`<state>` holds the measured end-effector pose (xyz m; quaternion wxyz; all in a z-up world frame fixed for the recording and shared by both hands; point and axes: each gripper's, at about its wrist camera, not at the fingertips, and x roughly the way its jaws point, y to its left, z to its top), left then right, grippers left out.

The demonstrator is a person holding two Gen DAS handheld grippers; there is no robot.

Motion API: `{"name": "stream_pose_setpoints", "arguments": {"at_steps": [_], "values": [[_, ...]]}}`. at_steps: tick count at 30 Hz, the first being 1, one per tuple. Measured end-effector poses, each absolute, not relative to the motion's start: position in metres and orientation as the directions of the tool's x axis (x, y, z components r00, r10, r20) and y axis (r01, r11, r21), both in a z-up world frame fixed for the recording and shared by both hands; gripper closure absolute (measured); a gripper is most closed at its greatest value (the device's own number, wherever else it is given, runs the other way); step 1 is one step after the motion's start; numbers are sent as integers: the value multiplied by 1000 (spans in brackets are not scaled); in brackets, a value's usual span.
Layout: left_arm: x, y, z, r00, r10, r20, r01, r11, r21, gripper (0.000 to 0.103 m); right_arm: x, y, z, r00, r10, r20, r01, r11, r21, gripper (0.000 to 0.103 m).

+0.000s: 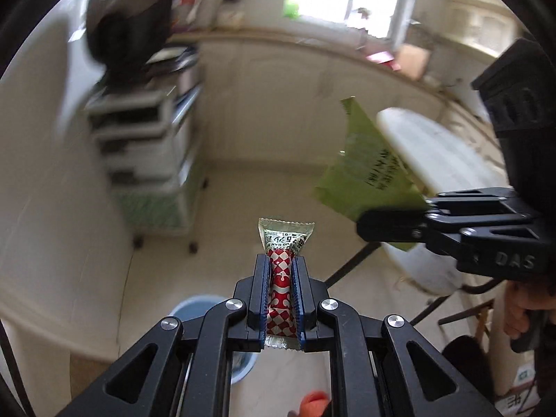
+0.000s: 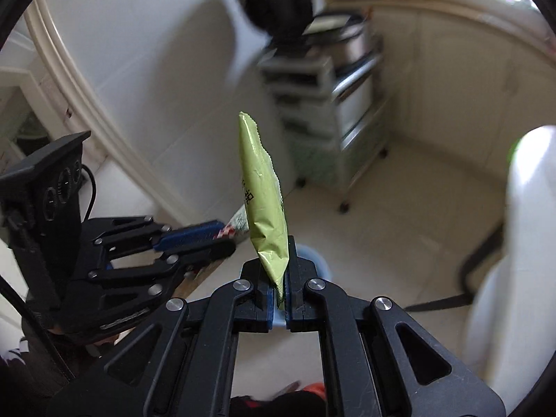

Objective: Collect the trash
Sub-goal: 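Carry both packets over the blue bin and open both tools to drop them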

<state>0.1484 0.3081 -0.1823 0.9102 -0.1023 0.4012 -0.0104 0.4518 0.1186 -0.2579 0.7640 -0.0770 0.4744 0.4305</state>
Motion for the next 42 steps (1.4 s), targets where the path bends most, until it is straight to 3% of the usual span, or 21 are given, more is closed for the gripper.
{"name": "stream_pose_setpoints", "arguments": {"at_steps": [6, 11, 17, 19, 21, 23, 29, 33, 37, 38, 42], "values": [[152, 355, -261, 561, -49, -826, -202, 960, -194, 94, 456, 164, -344, 52, 517, -855, -703, 627, 336, 98], [158, 387, -318, 491, -92, -866, -264, 932, -249, 93, 467, 187, -407, -24, 450, -892, -671, 654, 348, 98], [197, 417, -348, 456, -125, -881, -313, 904, -290, 86, 476, 204, -454, -85, 418, -904, -645, 669, 370, 98], [208, 417, -351, 441, -111, -891, -332, 902, -276, 76, 471, 210, -464, -100, 410, -906, -640, 671, 374, 98], [214, 419, -356, 430, -90, -898, -367, 892, -265, 48, 472, 214, -471, -110, 408, -906, -636, 672, 380, 98], [216, 423, -357, 438, -89, -895, -376, 886, -272, 37, 472, 219, -476, -114, 403, -908, -637, 672, 378, 98], [190, 433, -357, 431, -65, -900, -461, 841, -282, 35, 468, 230, -483, -123, 411, -903, -635, 667, 390, 97], [164, 434, -345, 459, -28, -888, -508, 812, -288, 32, 467, 233, -480, -109, 430, -896, -635, 664, 396, 87], [151, 423, -326, 483, 3, -875, -503, 819, -275, 28, 465, 232, -464, -54, 459, -887, -645, 662, 382, 47], [147, 420, -322, 492, 1, -871, -498, 820, -281, 27, 464, 232, -459, -37, 464, -885, -651, 661, 373, 42], [140, 403, -301, 527, 8, -850, -472, 834, -285, 24, 461, 219, -425, 50, 488, -871, -654, 675, 341, 38]]}}
